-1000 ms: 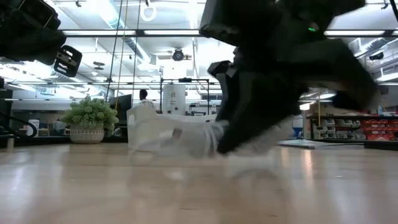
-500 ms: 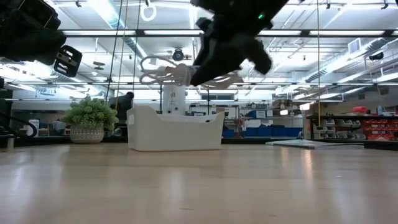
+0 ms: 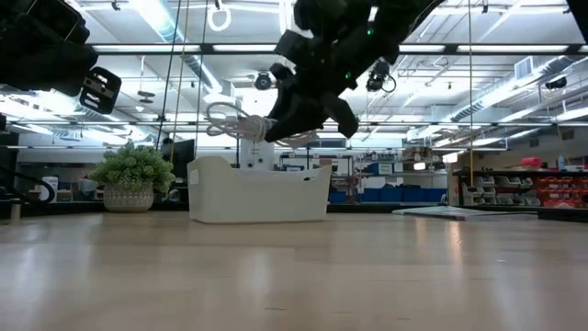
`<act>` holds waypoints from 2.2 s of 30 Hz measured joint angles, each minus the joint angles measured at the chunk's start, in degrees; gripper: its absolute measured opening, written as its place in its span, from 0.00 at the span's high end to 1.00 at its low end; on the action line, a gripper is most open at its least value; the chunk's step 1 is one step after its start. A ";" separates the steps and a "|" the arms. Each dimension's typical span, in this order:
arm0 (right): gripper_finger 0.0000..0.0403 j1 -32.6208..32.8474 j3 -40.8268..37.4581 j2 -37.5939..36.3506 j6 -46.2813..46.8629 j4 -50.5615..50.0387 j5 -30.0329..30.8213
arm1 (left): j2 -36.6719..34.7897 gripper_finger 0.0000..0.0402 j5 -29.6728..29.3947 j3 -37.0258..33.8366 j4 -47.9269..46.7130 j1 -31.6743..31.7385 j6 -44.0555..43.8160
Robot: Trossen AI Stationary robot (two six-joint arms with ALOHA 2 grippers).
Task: Pick and place USB-C Cables
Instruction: Put the white cable charger into the white bin, then put the black cable charger into the white bin
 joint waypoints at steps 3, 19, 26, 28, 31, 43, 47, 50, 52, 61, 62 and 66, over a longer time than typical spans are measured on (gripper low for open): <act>0.80 -2.85 0.00 0.00 1.37 -0.11 -4.27 | 0.00 0.94 -0.01 0.00 0.00 0.00 0.01; 0.69 -6.06 0.00 0.00 2.68 -0.07 -9.16 | 0.00 0.94 0.01 0.00 0.00 0.00 -0.01; 0.61 -5.90 0.00 0.00 3.24 -0.04 -10.35 | 0.00 0.94 0.00 0.00 0.00 -0.01 0.00; 0.58 -5.84 0.00 0.00 3.47 -0.04 -10.34 | 0.00 0.94 0.00 0.00 0.00 -0.01 0.00; 0.53 -5.84 0.00 0.00 3.41 -0.02 -9.36 | 0.00 0.94 -0.01 0.00 0.00 0.00 0.01; 0.47 1.07 0.00 0.00 12.47 -0.23 -1.20 | 0.00 0.94 -0.01 0.00 0.00 -0.02 0.01; 0.47 5.34 0.00 0.00 17.89 -0.61 3.63 | 0.00 0.94 0.01 0.00 0.00 -0.01 0.01; 0.48 8.27 0.00 0.00 20.64 -1.83 6.37 | 0.00 0.94 0.00 0.00 0.00 0.00 0.01; 0.48 10.18 0.00 0.00 20.84 -2.74 9.00 | 0.00 0.94 0.01 0.00 0.00 -0.02 0.01; 0.48 18.40 -0.04 -2.72 21.01 -11.65 29.32 | 0.00 0.94 0.01 0.00 0.00 -0.02 0.01; 0.48 19.16 -0.04 -3.78 21.35 -12.61 30.66 | 0.00 0.94 -0.01 0.00 0.00 -0.02 -0.01; 0.48 21.32 -0.04 -9.01 24.04 -15.43 32.61 | 0.00 0.94 0.01 0.00 0.01 -0.02 0.01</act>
